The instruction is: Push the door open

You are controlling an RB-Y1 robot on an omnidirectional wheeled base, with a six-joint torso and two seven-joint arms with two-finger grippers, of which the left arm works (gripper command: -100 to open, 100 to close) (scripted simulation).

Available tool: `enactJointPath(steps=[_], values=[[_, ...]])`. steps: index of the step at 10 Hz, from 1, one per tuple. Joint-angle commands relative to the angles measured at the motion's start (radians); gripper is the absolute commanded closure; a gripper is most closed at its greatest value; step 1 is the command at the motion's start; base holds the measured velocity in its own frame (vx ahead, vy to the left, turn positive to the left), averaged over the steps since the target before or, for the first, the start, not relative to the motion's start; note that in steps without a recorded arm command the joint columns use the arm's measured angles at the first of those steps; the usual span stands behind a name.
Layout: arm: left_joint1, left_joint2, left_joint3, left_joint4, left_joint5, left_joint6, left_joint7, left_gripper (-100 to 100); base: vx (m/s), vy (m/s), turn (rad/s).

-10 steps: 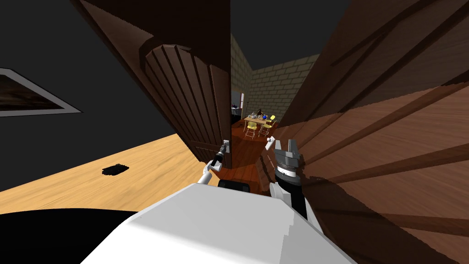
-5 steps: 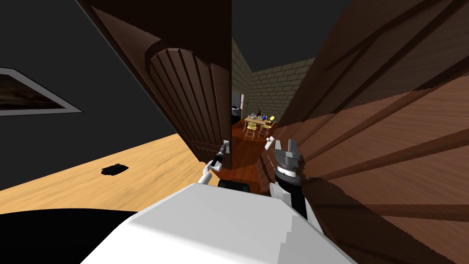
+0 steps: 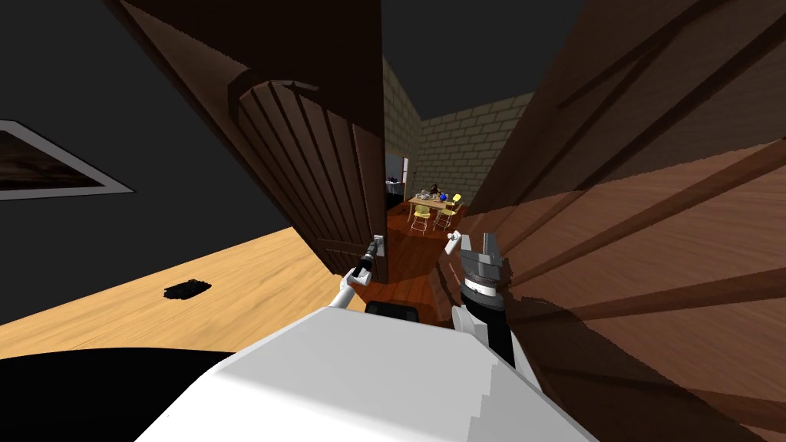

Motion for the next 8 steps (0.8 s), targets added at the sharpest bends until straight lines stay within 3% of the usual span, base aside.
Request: enactJointPath(steps=[1,4,5,8], values=[[-0.003,0.006,0.02,-0.006,0.02,-0.008,-0.028,100,0.111,-0.006,0.033],[-0.024,0.012,0.041,0.018,0.085,-0.024,-0.097,100,0.125,0.017,0.067],[-0.026,0.011,0.035,0.02,0.074,-0.014,-0.076,-100,-0.075,-0.032,0.061],[-0.021,0.004,0.033,0.009,0.079,0.0,-0.075,-100,-0.231,-0.089,0.035]])
